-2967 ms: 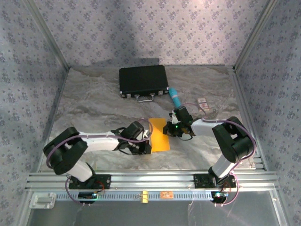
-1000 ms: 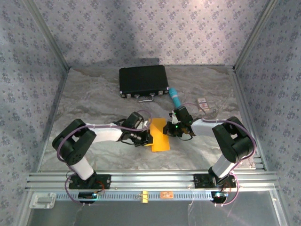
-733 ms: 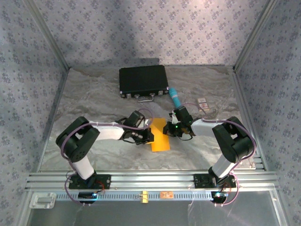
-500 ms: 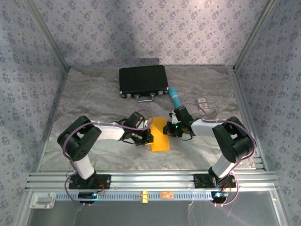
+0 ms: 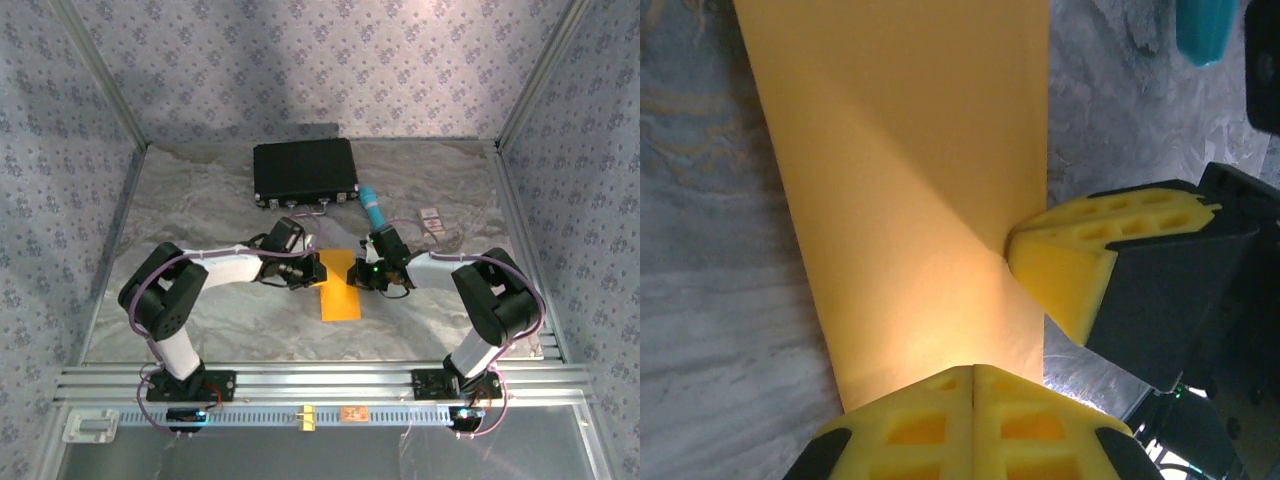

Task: Fold a paper plane with a square sheet of paper (pick it up from the middle)
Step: First fold the square sheet of paper in half at the center of the table.

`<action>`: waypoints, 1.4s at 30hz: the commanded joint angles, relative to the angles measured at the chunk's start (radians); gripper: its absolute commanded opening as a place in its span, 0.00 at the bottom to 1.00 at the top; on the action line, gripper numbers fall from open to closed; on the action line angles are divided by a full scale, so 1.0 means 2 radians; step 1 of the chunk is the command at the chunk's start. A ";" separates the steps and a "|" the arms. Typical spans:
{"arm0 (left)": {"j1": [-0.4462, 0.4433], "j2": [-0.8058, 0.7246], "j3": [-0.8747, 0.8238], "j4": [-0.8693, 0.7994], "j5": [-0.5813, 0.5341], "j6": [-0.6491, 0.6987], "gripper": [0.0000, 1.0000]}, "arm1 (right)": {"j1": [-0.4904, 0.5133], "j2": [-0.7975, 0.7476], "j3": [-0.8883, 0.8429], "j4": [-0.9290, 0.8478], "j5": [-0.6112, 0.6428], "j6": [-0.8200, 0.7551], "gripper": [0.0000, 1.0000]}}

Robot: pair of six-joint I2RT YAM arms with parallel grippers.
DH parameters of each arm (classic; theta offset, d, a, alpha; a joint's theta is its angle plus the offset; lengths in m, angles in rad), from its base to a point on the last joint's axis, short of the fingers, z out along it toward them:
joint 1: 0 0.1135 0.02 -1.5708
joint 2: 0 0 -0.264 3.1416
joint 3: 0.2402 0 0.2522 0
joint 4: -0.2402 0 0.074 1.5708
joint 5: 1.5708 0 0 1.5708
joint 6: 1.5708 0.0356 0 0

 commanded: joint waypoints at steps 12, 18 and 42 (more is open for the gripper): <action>0.000 0.036 -0.035 -0.021 -0.002 0.024 0.03 | -0.004 0.009 -0.020 -0.054 0.038 -0.008 0.00; -0.008 0.005 -0.013 -0.025 0.011 0.015 0.04 | -0.004 0.008 -0.020 -0.057 0.037 -0.008 0.00; 0.037 0.112 0.119 -0.068 -0.002 0.077 0.02 | -0.008 0.001 -0.025 -0.051 0.033 -0.011 0.00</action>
